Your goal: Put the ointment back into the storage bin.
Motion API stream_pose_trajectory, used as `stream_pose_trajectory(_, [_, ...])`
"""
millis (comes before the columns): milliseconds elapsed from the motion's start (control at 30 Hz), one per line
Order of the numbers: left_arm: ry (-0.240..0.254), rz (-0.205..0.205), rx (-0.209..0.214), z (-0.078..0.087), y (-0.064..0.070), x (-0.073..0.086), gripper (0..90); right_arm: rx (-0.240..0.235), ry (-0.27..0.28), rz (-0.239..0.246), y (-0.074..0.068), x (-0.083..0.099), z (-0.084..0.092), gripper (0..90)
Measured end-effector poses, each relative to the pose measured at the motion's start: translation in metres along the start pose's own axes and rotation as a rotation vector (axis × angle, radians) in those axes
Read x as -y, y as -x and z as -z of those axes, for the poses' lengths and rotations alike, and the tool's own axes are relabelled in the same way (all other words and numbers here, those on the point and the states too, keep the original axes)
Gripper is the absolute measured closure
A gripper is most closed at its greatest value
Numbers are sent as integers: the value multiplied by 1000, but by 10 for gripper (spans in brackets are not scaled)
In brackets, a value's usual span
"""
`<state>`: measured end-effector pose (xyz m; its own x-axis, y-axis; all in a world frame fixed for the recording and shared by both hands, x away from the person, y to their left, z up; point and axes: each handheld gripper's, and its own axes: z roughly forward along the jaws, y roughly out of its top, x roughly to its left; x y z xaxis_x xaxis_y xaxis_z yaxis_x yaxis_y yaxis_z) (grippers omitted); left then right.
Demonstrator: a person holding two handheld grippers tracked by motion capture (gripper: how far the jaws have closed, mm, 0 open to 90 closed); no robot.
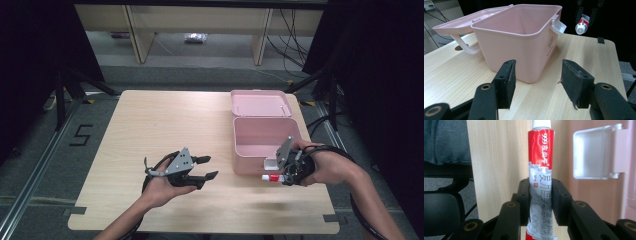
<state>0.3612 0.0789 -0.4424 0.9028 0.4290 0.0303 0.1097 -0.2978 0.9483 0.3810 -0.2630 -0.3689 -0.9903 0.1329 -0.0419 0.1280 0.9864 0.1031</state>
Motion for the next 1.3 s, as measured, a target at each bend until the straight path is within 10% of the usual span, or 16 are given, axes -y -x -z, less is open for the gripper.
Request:
stream_pose_trajectory(67, [-7, 0, -3, 0, 0, 0, 449, 5, 5, 55, 4, 0, 1, 720])
stream_pose_trajectory(500, [-8, -7, -3, 1, 0, -1, 449, 12, -10, 16, 6, 0, 7, 720])
stream_pose_trajectory(733, [-9, -5, -4, 1, 0, 0, 449, 28, 4, 70, 12, -1, 12, 720])
stream_pose_trajectory(767, [1, -5, 4, 0, 0, 0, 449, 15, -1, 7, 9, -1, 13, 720])
stream_pose_trajectory(933, [-8, -8, -4, 1, 0, -1, 449, 34, -5, 75, 16, -2, 16, 720])
stream_pose_trajectory(1300, [-11, -8, -1, 0, 1, -1, 448, 34, -4, 26, 16, -1, 18, 719])
